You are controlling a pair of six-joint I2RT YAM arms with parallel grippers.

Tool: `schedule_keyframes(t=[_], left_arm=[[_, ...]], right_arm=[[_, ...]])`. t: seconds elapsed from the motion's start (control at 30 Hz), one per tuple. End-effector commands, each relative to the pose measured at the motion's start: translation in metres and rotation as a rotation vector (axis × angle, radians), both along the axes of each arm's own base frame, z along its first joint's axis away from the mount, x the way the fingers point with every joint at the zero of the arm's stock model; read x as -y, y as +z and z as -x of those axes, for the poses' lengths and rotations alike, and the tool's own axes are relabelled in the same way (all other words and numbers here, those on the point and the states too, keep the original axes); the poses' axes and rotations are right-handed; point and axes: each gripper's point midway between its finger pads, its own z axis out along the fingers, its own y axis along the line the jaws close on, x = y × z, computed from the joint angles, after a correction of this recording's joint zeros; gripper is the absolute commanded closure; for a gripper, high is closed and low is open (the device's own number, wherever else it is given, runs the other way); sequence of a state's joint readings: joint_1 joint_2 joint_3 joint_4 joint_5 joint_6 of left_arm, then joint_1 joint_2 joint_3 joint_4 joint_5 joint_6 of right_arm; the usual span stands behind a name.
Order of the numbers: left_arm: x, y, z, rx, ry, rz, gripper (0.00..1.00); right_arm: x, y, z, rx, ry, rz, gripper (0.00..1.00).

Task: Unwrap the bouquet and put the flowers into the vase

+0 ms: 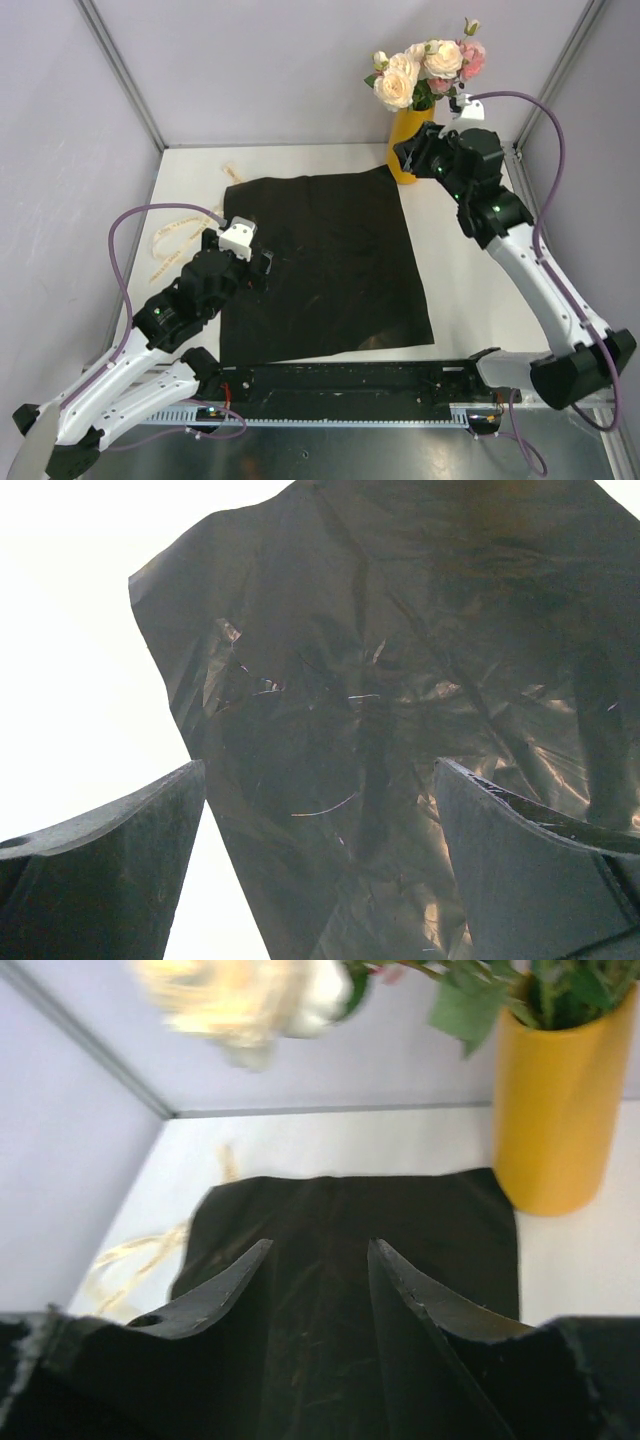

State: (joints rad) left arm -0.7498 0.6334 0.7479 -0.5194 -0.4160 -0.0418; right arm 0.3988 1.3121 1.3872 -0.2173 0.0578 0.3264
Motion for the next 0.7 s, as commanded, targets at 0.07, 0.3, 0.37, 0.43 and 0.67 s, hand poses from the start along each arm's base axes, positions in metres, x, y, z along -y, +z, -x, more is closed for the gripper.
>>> schedule_keyframes(t=[0.07, 0.3, 0.37, 0.43, 0.67], left_arm=[[0.000, 0.009, -0.002, 0.035, -0.007, 0.007, 0.00], [0.001, 0.010, -0.002, 0.034, -0.011, 0.010, 0.00], [0.001, 0.009, -0.002, 0.034, -0.009, 0.009, 0.00], [0.000, 0.009, -0.001, 0.036, -0.005, 0.010, 0.00], [-0.003, 0.009, -0.001, 0.040, 0.005, 0.011, 0.00]], right_arm=[[-0.027, 0.071, 0.065, 0.118, 0.231, -0.190, 0.55], [-0.045, 0.144, 0.080, 0.272, 0.359, -0.316, 0.59], [-0.052, 0.157, 0.074, 0.281, 0.384, -0.331, 0.59], [-0.058, 0.161, 0.063, 0.281, 0.390, -0.344, 0.59], [-0.044, 0.146, 0.003, 0.250, 0.230, -0.352, 0.59]])
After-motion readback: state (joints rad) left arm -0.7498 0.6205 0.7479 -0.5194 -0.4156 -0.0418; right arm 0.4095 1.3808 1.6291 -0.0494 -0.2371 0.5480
